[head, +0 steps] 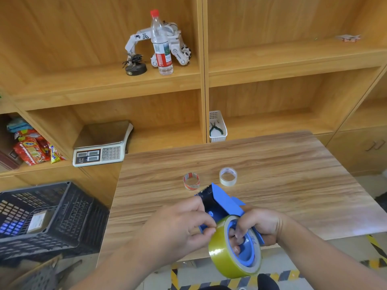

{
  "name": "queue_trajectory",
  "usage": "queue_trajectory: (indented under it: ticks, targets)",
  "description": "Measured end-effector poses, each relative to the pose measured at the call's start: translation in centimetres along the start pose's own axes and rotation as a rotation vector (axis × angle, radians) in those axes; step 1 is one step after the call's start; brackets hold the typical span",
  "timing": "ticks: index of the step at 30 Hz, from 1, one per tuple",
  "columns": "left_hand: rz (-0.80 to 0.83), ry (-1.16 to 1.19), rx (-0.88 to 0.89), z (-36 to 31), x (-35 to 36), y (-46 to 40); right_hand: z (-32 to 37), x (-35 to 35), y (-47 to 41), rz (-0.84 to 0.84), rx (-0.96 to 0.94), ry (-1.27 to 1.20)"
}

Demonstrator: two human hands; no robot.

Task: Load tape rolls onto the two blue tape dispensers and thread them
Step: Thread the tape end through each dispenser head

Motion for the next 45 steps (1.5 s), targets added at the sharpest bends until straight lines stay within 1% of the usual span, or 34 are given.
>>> queue_trajectory:
  ticks: [3,7,9,11,13,16,18,21,23,28,30,32,36,39,43,45]
  targets:
    - [-0.106,-0.106,0.036,-1.0,-0.5,-0.1,0.3,0.4,0.0,0.020,0.014,0.009]
    - [-0.174,-0.206,0.054,-1.1,-0.6,-0.1,1.0,0.5,0.3,0.028,0.039,0.052]
    - [-0.181,-0.248,0.055,-1.1,-0.4,-0.1,0.9,0.3,0.3,0.023,0.054,0.052]
    - [-0.175,-0.244,0.019,-0.9,-0.1,0.0,0.6,0.3,0.1,0.011,0.077,0.045]
    - [-0.158,-0.248,-0.003,-0.5,0.2,0.2,0.4,0.2,0.0,0.004,0.070,0.016]
    - [-0.119,-0.293,0.015,-0.3,1.0,0.3,0.6,0.4,0.0,0.006,0.042,0.017]
    - [-0.102,-0.266,-0.001,0.0,1.5,0.4,0.7,0.5,0.0,0.025,0.032,0.029]
    - [-0.105,-0.142,-0.119,0.8,2.0,0.5,0.7,0.4,-0.1,0.024,0.021,0.011]
    - [-0.127,-0.093,-0.165,1.2,2.3,0.4,0.7,0.3,-0.2,0.024,0.012,0.005]
    - [-0.212,-0.082,-0.136,1.0,2.2,0.6,0.4,-0.4,-0.3,0.015,-0.030,-0.025]
    - [-0.246,-0.023,-0.157,1.2,2.0,1.0,0.5,-0.5,-0.4,0.040,-0.077,-0.081]
    - [-0.281,0.031,-0.177,1.6,1.9,1.4,0.6,-0.8,-0.5,0.013,-0.113,-0.130]
    - [-0.244,0.061,-0.204,2.3,2.1,1.4,0.7,-1.6,-0.6,-0.088,-0.116,-0.139]
    - [-0.184,0.056,-0.169,2.2,2.1,1.0,0.7,-1.6,-0.9,-0.087,-0.102,-0.144]
    - [-0.164,0.082,-0.101,2.4,1.8,0.6,0.7,-1.6,-1.0,-0.075,-0.081,-0.132]
    - [-0.086,0.059,-0.083,2.8,1.9,0.5,0.7,-1.4,-0.9,-0.055,-0.079,-0.128]
Point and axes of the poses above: each hand's wrist, its own y-axis away from the middle knuckle, its own x-axis out of the palm, z = x × y, the point moved 7 cm from there along -y, towards the middle knuckle, and after that the axes turned 5 degrees about x, right-handed, at the moved point
